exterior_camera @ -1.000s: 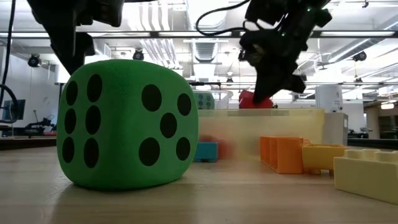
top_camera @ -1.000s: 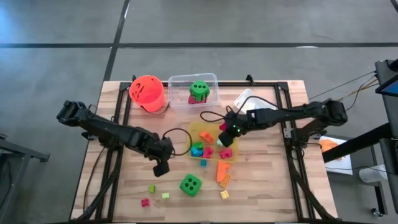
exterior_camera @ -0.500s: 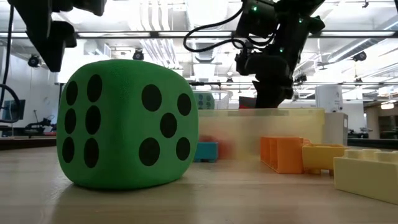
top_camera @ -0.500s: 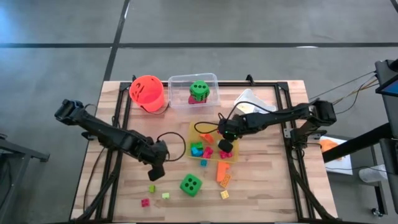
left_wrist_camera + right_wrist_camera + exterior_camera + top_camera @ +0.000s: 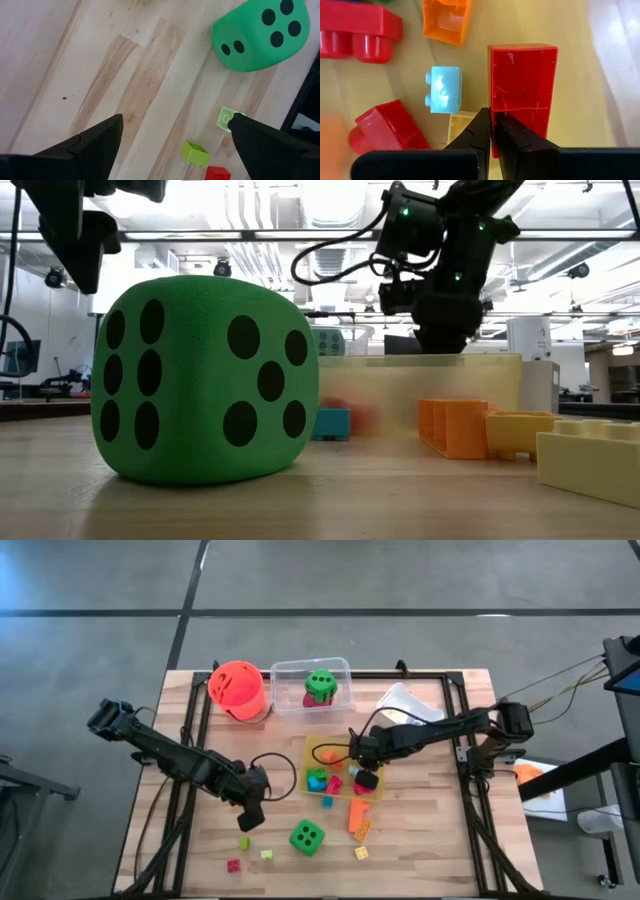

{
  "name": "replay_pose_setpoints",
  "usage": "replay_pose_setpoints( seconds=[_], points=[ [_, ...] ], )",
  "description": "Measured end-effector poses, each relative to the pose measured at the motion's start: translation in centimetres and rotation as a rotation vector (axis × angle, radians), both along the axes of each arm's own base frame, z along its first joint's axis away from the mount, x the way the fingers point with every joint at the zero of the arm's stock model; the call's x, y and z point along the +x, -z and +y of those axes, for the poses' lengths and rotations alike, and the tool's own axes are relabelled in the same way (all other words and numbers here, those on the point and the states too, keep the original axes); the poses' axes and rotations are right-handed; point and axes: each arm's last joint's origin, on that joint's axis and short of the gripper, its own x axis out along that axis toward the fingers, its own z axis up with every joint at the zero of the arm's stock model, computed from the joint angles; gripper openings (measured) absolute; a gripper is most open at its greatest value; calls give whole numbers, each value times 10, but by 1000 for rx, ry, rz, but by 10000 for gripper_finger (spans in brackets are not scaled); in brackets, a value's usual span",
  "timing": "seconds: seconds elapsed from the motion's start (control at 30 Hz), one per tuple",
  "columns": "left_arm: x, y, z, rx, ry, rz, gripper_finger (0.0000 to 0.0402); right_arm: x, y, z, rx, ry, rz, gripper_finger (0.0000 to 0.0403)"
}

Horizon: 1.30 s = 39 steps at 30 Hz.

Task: Pick & Place Toys
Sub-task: Put the red game piece into the yellow bin

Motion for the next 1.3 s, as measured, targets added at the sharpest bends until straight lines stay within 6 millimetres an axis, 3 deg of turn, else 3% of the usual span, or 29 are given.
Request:
replay_pose_setpoints(
  seconds=[0.63, 1.3],
  points=[
    [0, 0, 0, -10, -29, 1, 361, 1, 10, 2, -7, -29, 46, 13],
    [0, 0, 0, -9, -24, 2, 361, 6, 1, 3, 4, -30, 24, 13]
  ],
)
